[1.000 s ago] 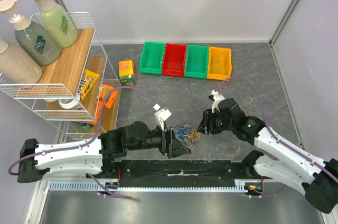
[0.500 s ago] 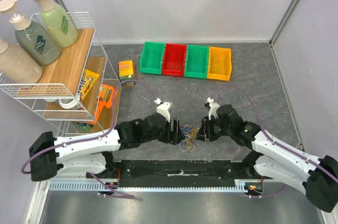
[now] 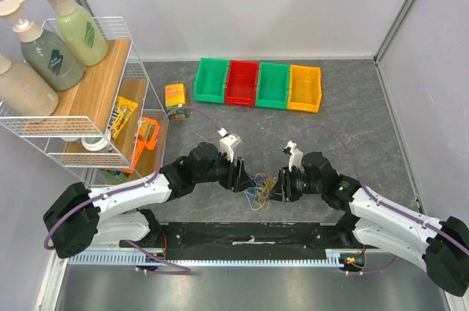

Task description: Untangle the cables

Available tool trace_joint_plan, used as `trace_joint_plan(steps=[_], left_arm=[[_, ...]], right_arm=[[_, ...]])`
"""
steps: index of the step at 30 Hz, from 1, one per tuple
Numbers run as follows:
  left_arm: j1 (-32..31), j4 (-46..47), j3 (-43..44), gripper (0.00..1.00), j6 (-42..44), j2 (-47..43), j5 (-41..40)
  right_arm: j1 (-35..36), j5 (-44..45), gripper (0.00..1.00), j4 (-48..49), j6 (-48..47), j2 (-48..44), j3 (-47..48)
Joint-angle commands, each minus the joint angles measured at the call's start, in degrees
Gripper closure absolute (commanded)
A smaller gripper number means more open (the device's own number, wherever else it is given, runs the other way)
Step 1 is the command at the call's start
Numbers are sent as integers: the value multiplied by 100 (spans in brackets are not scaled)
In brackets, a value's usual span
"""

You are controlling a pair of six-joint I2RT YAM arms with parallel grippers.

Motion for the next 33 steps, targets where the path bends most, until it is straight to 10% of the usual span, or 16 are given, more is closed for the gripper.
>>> trace_joint_plan(steps=[1, 11, 20, 27, 33], left_arm=[[-22, 978, -197, 38, 1362, 146, 283], [-171, 1769, -382, 48, 2031, 1085, 641], [-330, 1859, -470, 83, 1715, 885, 352], [-356, 1087, -339, 91, 1092, 23, 597], [-339, 489, 65, 98, 529, -731, 1073]], right_arm=[[37, -105, 61, 259, -8, 104, 189], [37, -52, 62, 259, 10, 200, 295], [90, 9, 61, 417, 80, 332, 251], [248, 123, 27, 1180, 229, 517, 286], [292, 975, 57, 1656, 660, 1394, 260]])
